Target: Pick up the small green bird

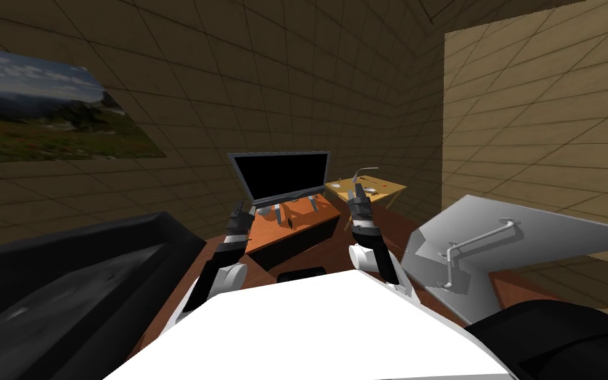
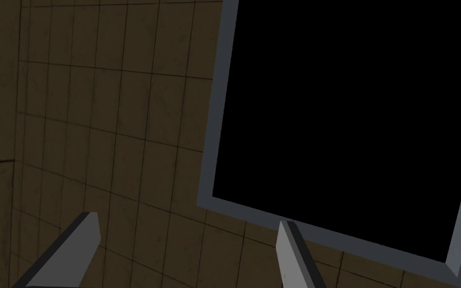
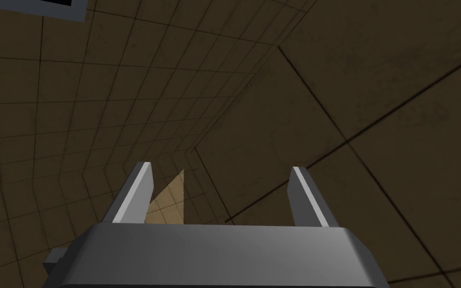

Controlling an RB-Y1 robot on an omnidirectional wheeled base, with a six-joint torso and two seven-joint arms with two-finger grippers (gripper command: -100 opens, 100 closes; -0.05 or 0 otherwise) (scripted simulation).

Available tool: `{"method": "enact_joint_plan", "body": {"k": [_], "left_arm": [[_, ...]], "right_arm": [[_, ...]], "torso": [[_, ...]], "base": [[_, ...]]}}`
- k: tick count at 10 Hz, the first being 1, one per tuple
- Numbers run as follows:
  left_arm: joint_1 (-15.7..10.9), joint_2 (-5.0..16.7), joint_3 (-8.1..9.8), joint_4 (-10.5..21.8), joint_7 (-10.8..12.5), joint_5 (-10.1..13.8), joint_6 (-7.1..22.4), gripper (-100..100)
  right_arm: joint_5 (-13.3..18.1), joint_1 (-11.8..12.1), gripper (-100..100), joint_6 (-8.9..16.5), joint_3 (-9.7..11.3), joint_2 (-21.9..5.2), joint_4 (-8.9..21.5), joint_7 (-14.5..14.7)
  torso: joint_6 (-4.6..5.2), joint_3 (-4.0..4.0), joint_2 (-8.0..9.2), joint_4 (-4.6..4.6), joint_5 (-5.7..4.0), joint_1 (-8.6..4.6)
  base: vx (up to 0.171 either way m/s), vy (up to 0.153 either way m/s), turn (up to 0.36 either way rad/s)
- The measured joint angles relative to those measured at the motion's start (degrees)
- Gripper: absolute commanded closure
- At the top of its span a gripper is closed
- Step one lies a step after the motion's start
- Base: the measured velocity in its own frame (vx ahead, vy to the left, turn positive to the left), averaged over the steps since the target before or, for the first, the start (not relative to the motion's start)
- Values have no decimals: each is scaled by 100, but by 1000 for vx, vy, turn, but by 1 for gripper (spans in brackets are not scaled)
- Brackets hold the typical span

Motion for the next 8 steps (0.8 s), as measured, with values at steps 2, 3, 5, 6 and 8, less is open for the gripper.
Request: {"method": "enact_joint_plan", "body": {"k": [2, 3, 5, 6, 8], "left_arm": [[-58, 88, 21, 276, -88, 75, 288, -100], [-86, 105, 27, 319, -135, 103, 485, -100], [-56, 185, -8, 613, -280, 171, 761, -100], [-101, 216, 12, 724, -302, 201, 877, -100], [-148, 220, 13, 828, -357, 220, 1098, -100]], "right_arm": [[0, 1, 0, 0, 0, 0, 0, 0], [0, 1, 0, 0, 0, 0, 0, 0], [0, 0, 0, 0, 0, 0, 0, 0], [0, 1, 0, 0, 0, 0, 0, 0], [0, 1, 0, 0, 0, 0, 0, 0]], "torso": [[-2, -5, -9, -1, -1, -2], [0, -9, -17, -3, -1, -3], [0, -3, -5, -1, -1, -2], [-2, -6, -11, -2, 0, 4], [0, -17, -31, -7, 0, 2]], "base": [[-65, -18, -68], [-78, -21, -133], [-92, -14, -113], [-25, 4, 5], [-25, -9, -92]]}}
